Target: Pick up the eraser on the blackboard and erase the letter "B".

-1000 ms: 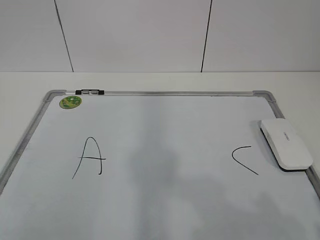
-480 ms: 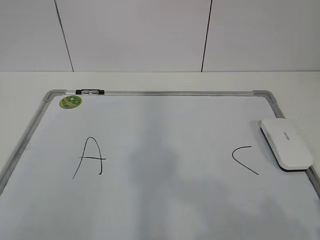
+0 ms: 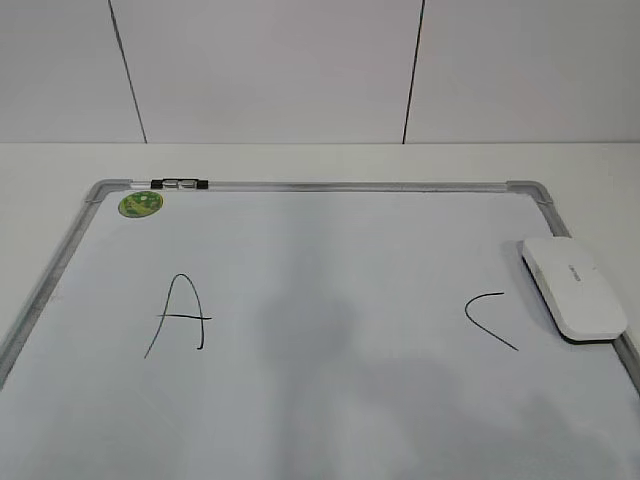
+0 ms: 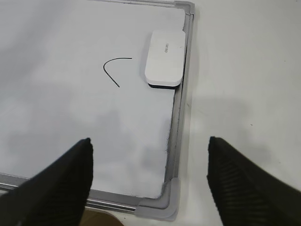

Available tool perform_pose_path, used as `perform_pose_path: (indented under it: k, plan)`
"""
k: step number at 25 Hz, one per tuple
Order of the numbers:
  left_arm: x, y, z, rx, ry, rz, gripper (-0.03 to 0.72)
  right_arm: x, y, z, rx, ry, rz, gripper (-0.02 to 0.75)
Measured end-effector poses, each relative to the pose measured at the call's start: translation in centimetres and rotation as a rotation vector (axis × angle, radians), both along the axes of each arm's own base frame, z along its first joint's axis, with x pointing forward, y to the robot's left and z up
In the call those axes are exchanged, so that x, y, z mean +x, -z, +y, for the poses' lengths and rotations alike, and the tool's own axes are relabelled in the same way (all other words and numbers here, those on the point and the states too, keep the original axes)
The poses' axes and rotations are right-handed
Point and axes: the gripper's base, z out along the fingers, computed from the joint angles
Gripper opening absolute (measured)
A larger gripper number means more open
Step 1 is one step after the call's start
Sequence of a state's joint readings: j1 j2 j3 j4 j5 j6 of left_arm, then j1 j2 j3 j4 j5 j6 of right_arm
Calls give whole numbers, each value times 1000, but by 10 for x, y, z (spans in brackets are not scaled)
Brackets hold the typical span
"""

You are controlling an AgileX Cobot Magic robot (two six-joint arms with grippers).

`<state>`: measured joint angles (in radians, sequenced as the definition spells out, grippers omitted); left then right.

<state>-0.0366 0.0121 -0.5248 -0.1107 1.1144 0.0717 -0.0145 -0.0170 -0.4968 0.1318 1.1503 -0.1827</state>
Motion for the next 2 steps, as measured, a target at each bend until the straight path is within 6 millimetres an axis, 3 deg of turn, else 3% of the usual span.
perform_pose_path:
  k: [2]
  plan:
    - [0, 0, 0, 0, 0, 0, 235, 0, 0, 0, 0, 0, 0, 585]
